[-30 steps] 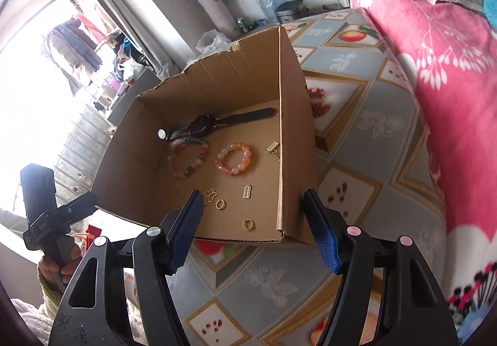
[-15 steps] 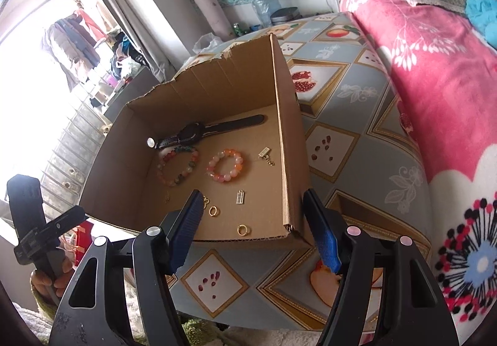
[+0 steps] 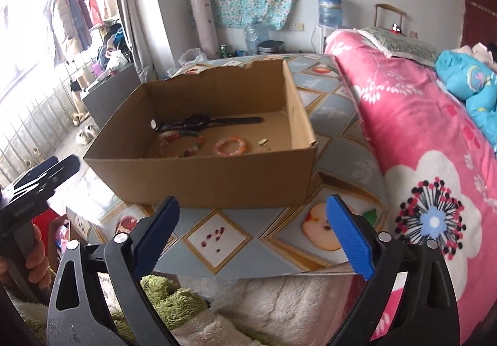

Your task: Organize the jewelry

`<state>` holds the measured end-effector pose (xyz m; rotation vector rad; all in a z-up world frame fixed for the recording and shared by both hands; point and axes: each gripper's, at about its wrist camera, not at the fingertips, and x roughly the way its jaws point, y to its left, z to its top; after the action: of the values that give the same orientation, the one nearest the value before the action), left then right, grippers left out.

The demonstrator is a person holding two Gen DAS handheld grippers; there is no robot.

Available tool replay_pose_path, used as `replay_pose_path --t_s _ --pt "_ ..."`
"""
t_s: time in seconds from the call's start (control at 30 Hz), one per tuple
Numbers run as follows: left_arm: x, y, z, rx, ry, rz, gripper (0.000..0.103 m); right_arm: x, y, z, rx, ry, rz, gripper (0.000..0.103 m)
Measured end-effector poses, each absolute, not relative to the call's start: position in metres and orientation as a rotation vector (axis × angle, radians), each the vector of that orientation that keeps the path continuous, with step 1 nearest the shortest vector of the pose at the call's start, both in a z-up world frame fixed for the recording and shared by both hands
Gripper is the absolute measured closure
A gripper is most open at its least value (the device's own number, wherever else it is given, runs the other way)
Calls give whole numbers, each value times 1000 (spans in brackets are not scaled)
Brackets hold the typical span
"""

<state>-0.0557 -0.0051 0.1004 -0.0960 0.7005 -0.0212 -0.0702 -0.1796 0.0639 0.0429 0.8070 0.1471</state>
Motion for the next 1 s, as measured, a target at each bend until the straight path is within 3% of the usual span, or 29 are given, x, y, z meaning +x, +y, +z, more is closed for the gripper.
replay_pose_path --t_s 0.47,1.0 --pt "-32 -13 67 -85 920 77 6 -53 -147 37 33 926 71 8" --pt "-21 -14 57 -102 980 65 6 -43 -148 29 46 984 67 8"
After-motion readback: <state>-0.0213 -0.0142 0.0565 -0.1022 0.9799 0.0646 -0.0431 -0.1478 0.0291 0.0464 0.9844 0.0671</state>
